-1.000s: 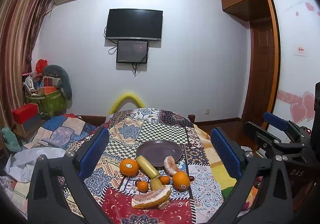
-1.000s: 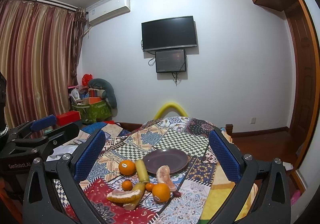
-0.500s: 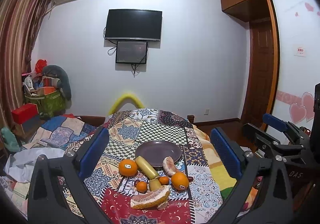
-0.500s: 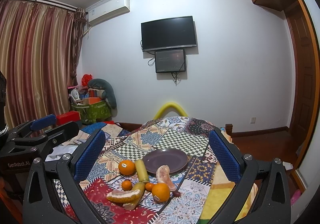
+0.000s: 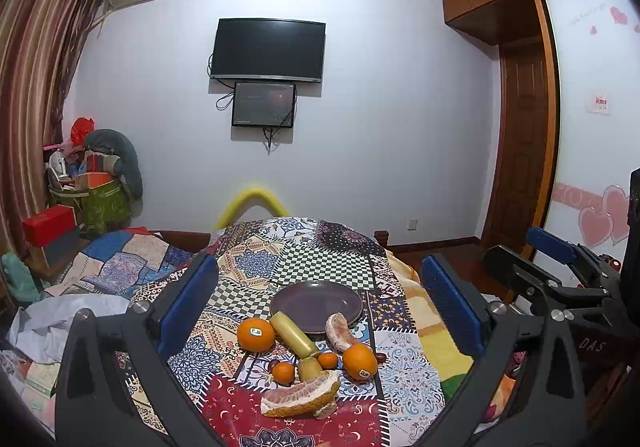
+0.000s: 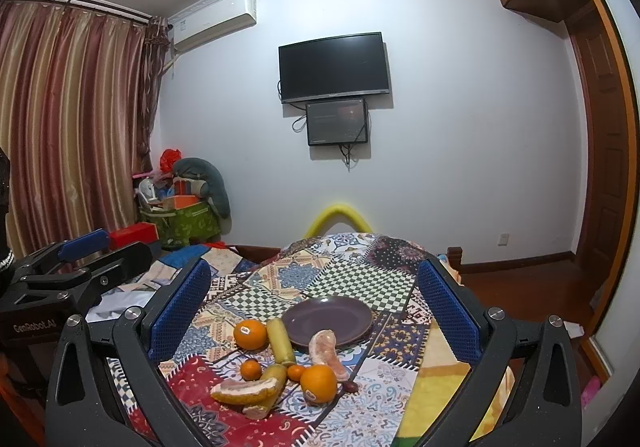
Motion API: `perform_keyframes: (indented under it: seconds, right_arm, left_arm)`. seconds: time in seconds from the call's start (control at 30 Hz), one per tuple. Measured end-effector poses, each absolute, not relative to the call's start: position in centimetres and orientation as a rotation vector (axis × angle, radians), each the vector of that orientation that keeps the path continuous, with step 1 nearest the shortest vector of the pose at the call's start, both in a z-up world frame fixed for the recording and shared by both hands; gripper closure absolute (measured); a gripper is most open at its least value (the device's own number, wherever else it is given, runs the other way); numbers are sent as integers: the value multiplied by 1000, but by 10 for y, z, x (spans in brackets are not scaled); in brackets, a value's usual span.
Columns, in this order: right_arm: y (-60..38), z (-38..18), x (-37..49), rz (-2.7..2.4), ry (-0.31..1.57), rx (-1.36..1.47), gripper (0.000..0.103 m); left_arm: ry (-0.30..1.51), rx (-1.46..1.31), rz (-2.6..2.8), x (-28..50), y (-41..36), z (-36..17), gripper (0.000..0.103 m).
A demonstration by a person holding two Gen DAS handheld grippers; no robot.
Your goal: Organize fruits
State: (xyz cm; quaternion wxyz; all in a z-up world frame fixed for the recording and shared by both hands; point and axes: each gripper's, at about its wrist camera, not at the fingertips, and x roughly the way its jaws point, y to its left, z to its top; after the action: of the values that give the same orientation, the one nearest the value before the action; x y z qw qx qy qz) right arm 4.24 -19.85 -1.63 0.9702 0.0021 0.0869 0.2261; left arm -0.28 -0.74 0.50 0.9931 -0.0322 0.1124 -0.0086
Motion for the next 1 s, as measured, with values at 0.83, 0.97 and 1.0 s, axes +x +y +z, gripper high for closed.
perform_keyframes:
  seconds: [0.83,0.97,1.0]
  right_arm:
    - [-201,-20,45,447,189,4,0]
    - [-200,-22,48,443,198,0,0]
    - [-200,-23,49,445,205,-1,0]
  left_arm:
    - [237,-78,-18,-1,0,-1,0]
    - [251,-82,-25,4,2,-3,0]
    - [253,-83,-27,5,3,-4,0]
